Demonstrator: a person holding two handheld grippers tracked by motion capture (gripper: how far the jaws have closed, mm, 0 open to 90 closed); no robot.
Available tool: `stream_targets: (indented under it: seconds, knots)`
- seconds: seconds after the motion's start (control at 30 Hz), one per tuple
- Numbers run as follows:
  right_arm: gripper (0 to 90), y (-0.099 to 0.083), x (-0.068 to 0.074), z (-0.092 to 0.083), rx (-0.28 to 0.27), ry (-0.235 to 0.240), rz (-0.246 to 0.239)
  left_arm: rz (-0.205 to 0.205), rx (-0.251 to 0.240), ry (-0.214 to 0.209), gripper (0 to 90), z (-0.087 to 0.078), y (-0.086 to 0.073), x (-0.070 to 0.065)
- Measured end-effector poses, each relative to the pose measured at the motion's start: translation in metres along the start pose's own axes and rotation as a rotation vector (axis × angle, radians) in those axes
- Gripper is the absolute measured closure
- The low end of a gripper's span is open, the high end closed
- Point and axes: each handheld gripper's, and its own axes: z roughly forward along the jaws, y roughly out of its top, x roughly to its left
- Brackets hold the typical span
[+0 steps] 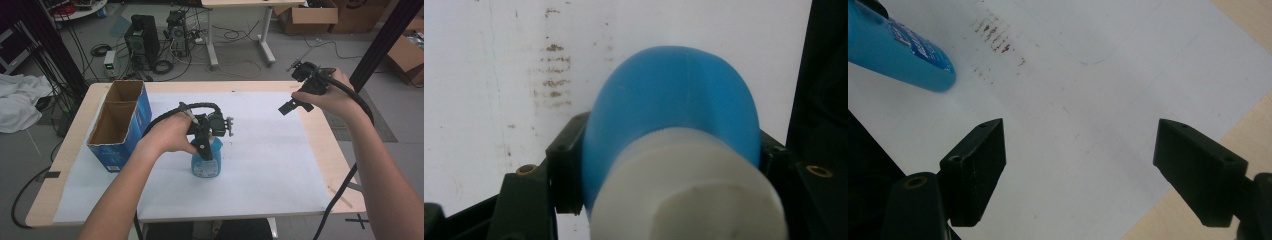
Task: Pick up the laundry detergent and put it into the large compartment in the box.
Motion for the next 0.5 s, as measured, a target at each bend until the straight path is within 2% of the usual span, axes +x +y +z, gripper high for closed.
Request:
stream_targets:
  seconds: [0.5]
  knots:
    - [21.7, 0.0016, -0.0004, 0.003, -0.001, 0.01, -0.008, 0.013, 0.01, -0.011, 36.5, 0.0004, 0.0012, 0.0013]
